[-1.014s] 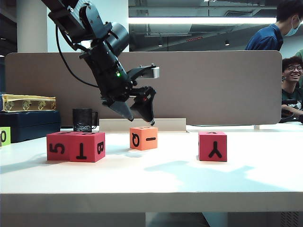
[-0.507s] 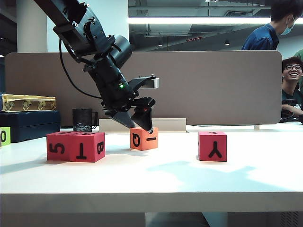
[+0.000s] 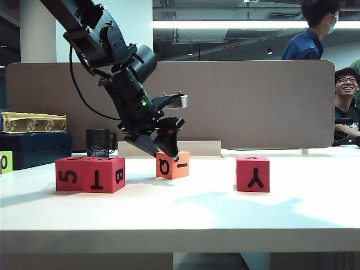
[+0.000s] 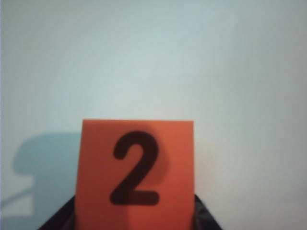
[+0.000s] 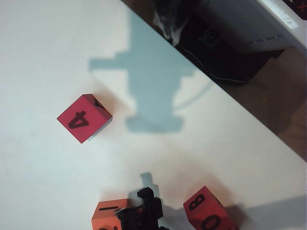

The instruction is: Select the appropriate blocks from the scattered letter blocks on the table and arrange them in a row to spell out "2024".

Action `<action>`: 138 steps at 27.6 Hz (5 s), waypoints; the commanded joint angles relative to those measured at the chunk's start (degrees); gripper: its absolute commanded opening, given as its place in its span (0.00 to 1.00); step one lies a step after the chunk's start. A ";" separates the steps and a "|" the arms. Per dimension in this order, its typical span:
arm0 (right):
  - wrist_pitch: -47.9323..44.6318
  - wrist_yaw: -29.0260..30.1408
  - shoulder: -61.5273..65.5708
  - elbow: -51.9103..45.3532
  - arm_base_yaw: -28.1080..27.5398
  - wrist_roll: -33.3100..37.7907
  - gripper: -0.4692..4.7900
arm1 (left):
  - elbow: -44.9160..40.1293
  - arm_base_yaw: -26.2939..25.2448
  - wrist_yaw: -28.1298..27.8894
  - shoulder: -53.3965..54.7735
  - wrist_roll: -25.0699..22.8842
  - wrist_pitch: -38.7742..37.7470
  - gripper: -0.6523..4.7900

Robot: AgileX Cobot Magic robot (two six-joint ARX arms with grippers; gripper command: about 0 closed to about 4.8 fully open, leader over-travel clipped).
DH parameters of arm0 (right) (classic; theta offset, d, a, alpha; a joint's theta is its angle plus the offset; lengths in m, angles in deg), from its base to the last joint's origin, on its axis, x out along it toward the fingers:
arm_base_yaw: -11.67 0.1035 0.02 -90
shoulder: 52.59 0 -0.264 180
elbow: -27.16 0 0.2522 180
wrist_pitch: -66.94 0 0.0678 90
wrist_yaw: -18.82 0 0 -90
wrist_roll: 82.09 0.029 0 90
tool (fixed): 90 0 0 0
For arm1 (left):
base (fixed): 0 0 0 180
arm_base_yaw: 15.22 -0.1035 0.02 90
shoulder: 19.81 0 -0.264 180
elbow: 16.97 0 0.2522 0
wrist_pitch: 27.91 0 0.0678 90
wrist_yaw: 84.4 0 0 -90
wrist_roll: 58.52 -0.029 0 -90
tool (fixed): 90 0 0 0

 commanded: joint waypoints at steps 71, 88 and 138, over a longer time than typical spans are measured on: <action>-0.31 -10.73 1.07 0.24 -1.05 0.24 0.08 | 15.19 5.97 -8.31 -14.01 18.84 -38.60 0.98; -7.89 -2.58 18.99 0.17 -10.29 4.31 0.08 | 16.74 4.09 -8.59 -30.56 12.15 -47.30 0.34; -16.00 -0.57 36.02 -0.02 -12.28 18.53 0.64 | 16.74 4.15 -3.58 -38.10 9.88 -50.45 0.21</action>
